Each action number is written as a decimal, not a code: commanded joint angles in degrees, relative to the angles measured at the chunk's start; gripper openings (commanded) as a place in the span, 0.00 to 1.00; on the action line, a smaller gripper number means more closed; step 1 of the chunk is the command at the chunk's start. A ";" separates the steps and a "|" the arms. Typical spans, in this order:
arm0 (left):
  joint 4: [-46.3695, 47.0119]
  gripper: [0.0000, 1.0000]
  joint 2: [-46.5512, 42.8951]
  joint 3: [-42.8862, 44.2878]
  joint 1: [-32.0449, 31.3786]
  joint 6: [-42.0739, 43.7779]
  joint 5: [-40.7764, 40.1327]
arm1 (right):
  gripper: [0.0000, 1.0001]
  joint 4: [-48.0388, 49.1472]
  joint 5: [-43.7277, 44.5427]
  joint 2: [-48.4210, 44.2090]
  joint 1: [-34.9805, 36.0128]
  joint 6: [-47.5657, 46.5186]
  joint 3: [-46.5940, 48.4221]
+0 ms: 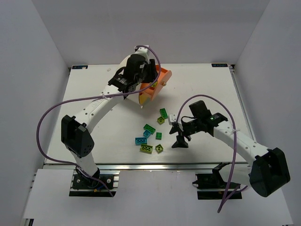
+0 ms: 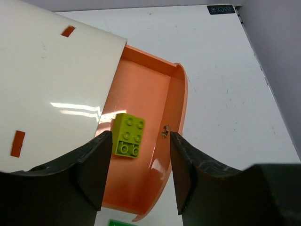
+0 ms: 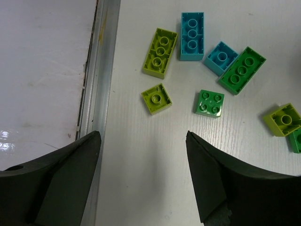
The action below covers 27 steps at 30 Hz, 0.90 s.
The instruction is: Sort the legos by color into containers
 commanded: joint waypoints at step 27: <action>-14.57 0.76 -69.69 -57.73 -0.37 -30.98 0.78 | 0.85 19.01 19.37 19.92 17.72 -2.69 -0.41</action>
